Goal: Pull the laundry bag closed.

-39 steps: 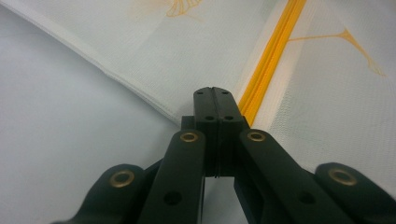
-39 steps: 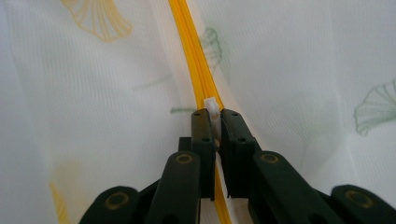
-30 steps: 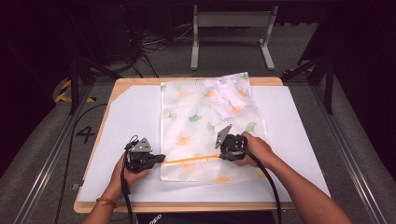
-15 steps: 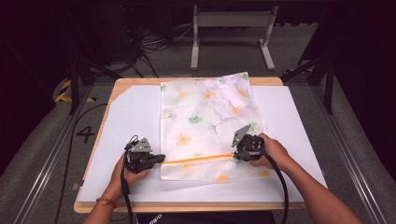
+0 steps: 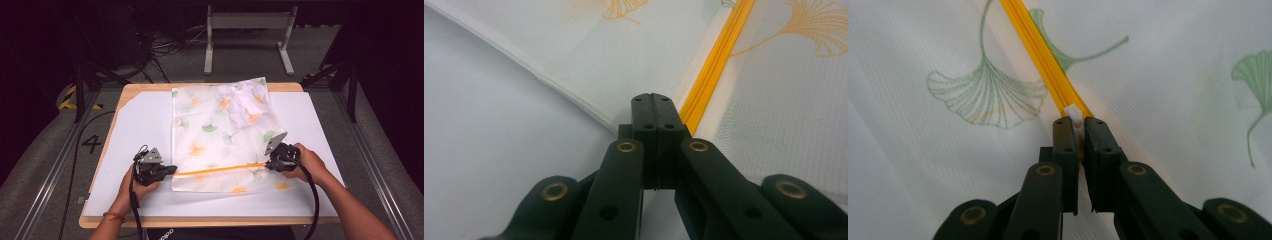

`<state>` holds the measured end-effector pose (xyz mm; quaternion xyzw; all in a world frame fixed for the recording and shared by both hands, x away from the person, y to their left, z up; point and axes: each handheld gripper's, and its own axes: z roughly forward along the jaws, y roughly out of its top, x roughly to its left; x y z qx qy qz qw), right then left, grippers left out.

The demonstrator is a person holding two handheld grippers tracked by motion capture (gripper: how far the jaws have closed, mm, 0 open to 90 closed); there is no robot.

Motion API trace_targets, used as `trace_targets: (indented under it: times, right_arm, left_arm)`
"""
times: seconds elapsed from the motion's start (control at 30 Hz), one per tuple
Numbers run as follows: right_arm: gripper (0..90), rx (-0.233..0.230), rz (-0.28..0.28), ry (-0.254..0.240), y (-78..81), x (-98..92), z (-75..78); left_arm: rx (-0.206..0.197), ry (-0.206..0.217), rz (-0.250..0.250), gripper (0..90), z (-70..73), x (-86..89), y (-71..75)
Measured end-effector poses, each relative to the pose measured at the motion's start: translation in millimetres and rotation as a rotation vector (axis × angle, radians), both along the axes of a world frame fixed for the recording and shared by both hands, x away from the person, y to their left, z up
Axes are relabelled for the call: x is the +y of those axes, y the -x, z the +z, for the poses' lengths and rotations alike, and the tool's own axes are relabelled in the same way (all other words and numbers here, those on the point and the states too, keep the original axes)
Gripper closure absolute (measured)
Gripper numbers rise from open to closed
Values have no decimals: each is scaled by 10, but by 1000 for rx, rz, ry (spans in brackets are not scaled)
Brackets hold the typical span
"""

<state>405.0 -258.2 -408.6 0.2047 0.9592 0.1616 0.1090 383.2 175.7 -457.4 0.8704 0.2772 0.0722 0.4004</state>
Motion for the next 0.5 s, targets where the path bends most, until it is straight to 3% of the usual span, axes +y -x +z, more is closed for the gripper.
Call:
trace_targets:
  times: [0.5]
  right_arm:
    - [844,-15,-73,-19,38,-337,6]
  left_arm:
    - [0,-1,-5,900,1,1,-4]
